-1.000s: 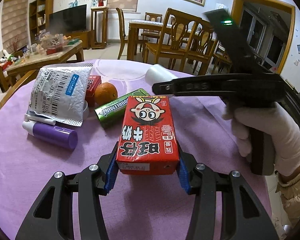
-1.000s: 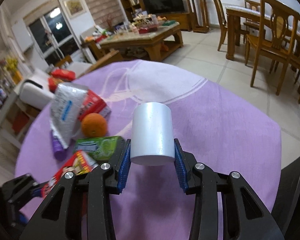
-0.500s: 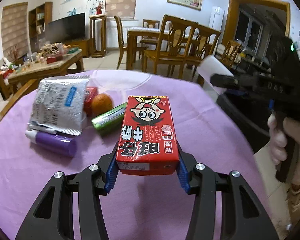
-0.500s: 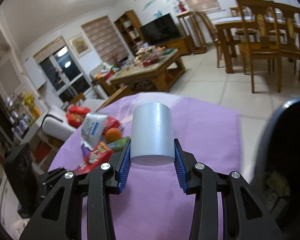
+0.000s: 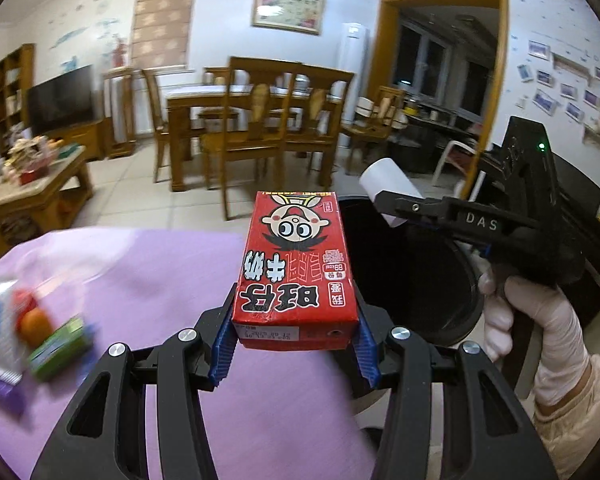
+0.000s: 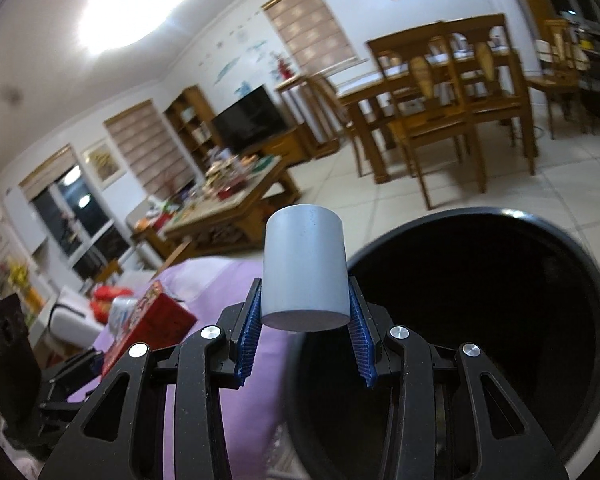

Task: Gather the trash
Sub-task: 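Carry the red box and white cylinder with both tools over the bin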

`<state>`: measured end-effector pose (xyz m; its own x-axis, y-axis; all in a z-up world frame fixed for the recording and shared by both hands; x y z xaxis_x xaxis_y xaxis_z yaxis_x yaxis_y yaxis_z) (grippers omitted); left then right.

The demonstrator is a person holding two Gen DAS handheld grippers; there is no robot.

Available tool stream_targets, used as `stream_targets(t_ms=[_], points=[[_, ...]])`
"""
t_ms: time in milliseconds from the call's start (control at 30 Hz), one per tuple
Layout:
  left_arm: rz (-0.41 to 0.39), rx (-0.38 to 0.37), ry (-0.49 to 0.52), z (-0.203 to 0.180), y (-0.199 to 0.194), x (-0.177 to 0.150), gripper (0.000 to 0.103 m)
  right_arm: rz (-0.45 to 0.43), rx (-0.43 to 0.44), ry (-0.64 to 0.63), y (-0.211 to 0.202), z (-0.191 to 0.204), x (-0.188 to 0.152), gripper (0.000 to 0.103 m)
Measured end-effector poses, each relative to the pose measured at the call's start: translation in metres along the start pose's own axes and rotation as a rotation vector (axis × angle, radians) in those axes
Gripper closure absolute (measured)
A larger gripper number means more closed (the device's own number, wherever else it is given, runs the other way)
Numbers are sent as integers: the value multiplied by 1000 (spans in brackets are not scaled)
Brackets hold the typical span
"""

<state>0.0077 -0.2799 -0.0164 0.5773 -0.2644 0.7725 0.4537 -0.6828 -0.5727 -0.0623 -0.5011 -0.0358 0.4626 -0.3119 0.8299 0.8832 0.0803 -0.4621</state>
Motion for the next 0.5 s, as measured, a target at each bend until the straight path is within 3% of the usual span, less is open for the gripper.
stream_targets(t_ms=[267, 500], points=[[111, -76, 31, -56, 79, -6, 54, -24, -84, 86, -30, -77, -1, 63], [194, -98, 30, -80, 119, -16, 54, 36, -124, 91, -18, -110, -4, 63]])
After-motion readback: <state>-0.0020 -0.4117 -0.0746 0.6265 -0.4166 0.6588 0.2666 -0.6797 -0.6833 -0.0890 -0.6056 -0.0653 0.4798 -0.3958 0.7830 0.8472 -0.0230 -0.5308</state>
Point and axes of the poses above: each gripper's, at about its wrist camera, not at the fingertips, and y roughly the way its jaws point, z to its left, x to its top, the point moved 3 cm from there along y, roughly the way its jaws point, and after that the axes turned 12 degrees about -y, right-handed, at the moved point
